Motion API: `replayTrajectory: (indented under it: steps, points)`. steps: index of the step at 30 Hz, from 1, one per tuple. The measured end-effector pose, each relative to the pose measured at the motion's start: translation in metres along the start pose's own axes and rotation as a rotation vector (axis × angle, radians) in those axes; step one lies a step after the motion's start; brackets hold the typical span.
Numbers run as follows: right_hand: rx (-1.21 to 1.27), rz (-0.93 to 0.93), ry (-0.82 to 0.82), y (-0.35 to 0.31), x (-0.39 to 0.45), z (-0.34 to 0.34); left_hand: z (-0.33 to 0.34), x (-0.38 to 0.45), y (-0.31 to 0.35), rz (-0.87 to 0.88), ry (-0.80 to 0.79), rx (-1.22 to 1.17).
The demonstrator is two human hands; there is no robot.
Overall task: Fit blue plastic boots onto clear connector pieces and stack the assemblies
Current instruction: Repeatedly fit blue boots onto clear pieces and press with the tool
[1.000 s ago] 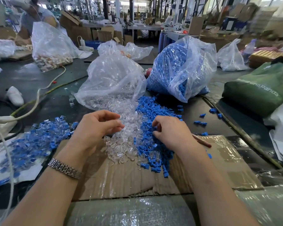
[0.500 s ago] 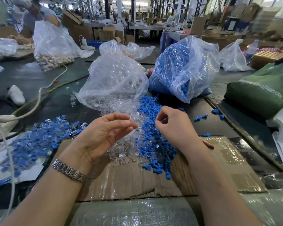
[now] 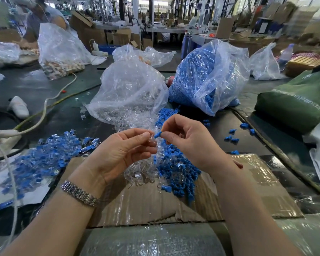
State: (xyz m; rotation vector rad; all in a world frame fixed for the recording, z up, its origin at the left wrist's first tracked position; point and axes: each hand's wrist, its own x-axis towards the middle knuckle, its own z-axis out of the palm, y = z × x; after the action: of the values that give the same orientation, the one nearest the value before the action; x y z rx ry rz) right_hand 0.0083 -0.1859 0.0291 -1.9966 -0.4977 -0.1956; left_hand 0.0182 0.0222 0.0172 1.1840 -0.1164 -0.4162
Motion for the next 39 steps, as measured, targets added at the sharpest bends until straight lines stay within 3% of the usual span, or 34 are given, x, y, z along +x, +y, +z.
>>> replayTrajectory:
  steps: [11,25,27,29,31,34,36,39]
  points:
    - [-0.021,-0.062,-0.015,0.0,-0.001,0.003,0.002,-0.006,0.002,0.054,-0.108,0.152]
    - [-0.092,-0.108,0.0,-0.002,-0.001,0.006,0.002,-0.003,-0.002,0.19,-0.017,0.264]
    - [-0.022,-0.057,0.007,-0.004,-0.002,-0.001,0.001,-0.003,-0.002,0.195,-0.031,0.257]
    - [-0.116,0.045,0.12,0.0,-0.003,-0.013,0.0,-0.002,-0.003,0.201,-0.038,0.24]
    - [-0.474,0.3,0.191,0.009,-0.003,-0.028,-0.001,-0.001,-0.004,0.214,-0.025,0.222]
    - [-0.838,0.765,0.016,0.019,-0.005,-0.036,-0.003,0.001,-0.005,0.214,-0.008,0.196]
    - [-0.838,0.832,-0.056,0.023,-0.005,-0.034,-0.004,0.001,-0.005,0.205,-0.001,0.188]
    - [-0.85,0.774,-0.042,0.026,-0.004,-0.031,-0.006,0.001,-0.004,0.199,0.021,0.174]
